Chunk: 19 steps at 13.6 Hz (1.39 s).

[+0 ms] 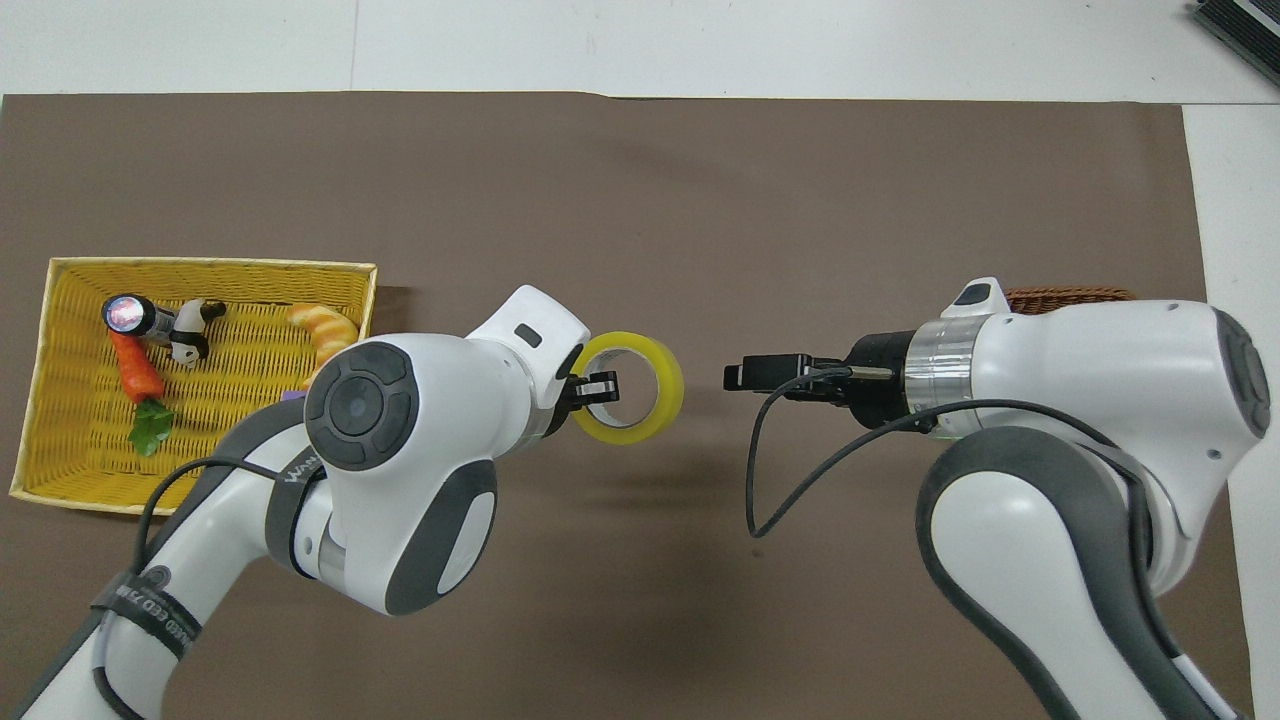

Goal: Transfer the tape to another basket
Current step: 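Grasp the tape with the right gripper while the left gripper holds it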

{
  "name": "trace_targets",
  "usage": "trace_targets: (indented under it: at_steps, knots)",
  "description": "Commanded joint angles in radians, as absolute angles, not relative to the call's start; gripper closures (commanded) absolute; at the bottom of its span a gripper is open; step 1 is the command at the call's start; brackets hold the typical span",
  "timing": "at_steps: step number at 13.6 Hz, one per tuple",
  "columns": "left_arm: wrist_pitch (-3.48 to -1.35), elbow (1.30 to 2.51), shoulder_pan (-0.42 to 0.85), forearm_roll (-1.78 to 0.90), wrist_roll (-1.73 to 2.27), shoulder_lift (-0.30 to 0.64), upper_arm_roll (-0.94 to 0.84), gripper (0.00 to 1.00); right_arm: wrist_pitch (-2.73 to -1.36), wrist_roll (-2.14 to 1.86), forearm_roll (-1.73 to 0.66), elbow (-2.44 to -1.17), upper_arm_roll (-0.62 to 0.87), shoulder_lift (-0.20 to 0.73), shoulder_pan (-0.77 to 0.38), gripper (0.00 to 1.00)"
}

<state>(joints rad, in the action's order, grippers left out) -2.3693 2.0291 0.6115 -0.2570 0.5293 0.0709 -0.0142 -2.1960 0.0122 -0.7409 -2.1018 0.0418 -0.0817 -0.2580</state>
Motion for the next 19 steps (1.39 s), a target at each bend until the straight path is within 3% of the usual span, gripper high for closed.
trace_targets:
  at_steps: [1,12,13,14,15,16,19]
  knots:
    - [-2.439,2.022,0.649,-0.276,0.586,0.083,0.003,1.00,-2.287,0.020,-0.846,-2.150,0.043,-0.091,-0.267,0.00]
    - [-2.476,1.931,0.690,-0.396,0.600,0.127,-0.017,1.00,-2.500,0.009,-0.867,-2.117,0.043,0.044,-0.350,0.00]
    - [-2.476,1.928,0.687,-0.397,0.597,0.130,-0.017,1.00,-2.502,0.014,-0.867,-2.111,0.043,0.048,-0.350,0.24]
    - [-2.476,1.928,0.687,-0.397,0.598,0.130,-0.017,1.00,-2.502,0.015,-0.867,-2.108,0.043,0.052,-0.350,0.28]
    - [-2.476,1.928,0.687,-0.397,0.598,0.130,-0.015,1.00,-2.499,0.031,-0.867,-2.106,0.043,0.052,-0.350,0.68]
    - [-2.476,1.927,0.687,-0.397,0.600,0.132,-0.015,1.00,-2.499,0.055,-0.868,-2.105,0.043,0.052,-0.350,1.00]
    - [-2.476,1.905,0.686,-0.397,0.600,0.143,-0.015,1.00,-2.499,0.120,-0.867,-2.098,0.043,0.054,-0.350,1.00]
